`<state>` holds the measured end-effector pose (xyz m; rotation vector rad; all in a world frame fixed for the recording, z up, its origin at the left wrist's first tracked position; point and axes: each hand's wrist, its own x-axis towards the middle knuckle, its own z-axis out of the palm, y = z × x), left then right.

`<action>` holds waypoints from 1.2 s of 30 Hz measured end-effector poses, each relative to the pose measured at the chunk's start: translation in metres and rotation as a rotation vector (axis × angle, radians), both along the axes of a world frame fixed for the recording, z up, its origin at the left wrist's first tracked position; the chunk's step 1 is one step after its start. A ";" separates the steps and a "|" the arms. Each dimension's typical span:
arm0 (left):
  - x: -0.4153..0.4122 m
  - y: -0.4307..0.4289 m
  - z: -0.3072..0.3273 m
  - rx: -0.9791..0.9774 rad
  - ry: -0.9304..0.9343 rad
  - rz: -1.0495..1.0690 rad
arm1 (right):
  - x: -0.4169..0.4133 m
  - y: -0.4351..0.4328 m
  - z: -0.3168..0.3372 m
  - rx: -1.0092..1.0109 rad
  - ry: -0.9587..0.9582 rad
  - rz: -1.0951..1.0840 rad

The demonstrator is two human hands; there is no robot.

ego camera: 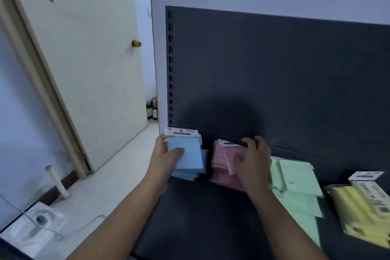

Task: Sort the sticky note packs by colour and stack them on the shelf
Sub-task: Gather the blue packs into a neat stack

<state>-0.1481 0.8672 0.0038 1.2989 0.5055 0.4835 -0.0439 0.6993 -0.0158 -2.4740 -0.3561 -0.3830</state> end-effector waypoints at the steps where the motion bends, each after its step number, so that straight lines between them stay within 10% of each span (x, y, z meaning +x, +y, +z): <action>1: 0.004 0.008 -0.001 0.044 -0.005 -0.029 | -0.002 0.005 -0.001 0.002 0.007 -0.003; 11: 0.043 0.043 -0.023 0.653 0.281 0.064 | -0.038 0.008 -0.009 0.207 -0.134 0.063; 16: 0.040 0.039 -0.032 0.565 0.338 0.133 | -0.059 0.017 -0.002 0.292 -0.236 0.331; 28: 0.016 0.032 -0.042 0.601 0.327 0.133 | -0.070 0.060 -0.004 0.581 0.576 0.412; 36: 0.010 0.036 -0.035 0.518 0.189 -0.015 | -0.065 0.090 -0.001 0.836 0.590 0.150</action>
